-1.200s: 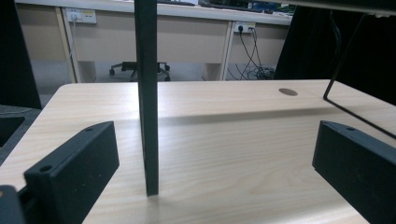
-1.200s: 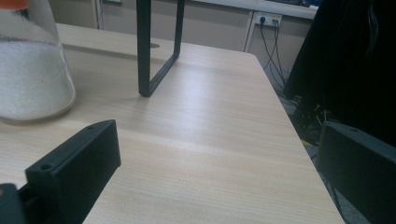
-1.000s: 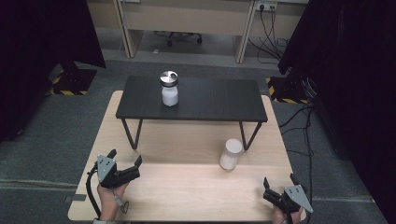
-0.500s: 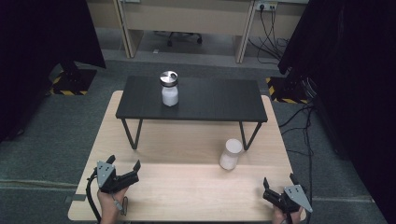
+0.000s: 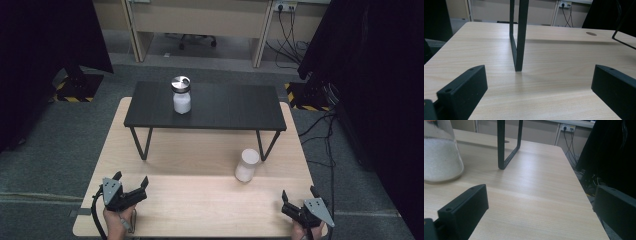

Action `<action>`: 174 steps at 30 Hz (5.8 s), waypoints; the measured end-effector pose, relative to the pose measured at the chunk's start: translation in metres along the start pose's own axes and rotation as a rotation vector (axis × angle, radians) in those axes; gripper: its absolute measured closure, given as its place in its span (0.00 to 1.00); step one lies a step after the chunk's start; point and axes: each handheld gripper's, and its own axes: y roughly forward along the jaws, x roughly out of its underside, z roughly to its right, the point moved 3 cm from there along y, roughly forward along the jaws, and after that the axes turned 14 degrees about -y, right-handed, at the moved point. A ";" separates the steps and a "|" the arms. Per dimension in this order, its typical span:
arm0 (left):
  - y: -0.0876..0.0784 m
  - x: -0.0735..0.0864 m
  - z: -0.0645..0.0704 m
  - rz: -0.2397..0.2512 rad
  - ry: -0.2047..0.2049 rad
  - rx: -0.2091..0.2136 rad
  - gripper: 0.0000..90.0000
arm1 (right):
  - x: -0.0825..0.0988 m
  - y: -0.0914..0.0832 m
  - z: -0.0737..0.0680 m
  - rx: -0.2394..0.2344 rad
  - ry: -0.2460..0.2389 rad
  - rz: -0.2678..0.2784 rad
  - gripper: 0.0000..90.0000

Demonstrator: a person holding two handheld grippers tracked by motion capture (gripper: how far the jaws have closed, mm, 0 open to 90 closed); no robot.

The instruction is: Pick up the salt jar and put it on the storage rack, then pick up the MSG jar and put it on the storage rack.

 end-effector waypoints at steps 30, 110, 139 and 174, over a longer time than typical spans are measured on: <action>-0.005 0.006 -0.014 -0.013 -0.027 -0.055 0.00 | 0.000 0.000 -0.002 -0.001 -0.023 0.005 0.00; -0.003 0.009 -0.009 -0.037 0.047 -0.065 0.00 | -0.038 0.012 -0.002 -0.305 -0.028 0.204 0.00; -0.004 0.010 -0.010 -0.033 0.046 -0.049 0.00 | -0.061 0.038 -0.014 -0.370 -0.014 0.290 0.00; -0.004 0.010 -0.012 -0.031 0.055 -0.034 0.00 | -0.078 0.085 -0.019 -0.418 0.026 0.278 0.00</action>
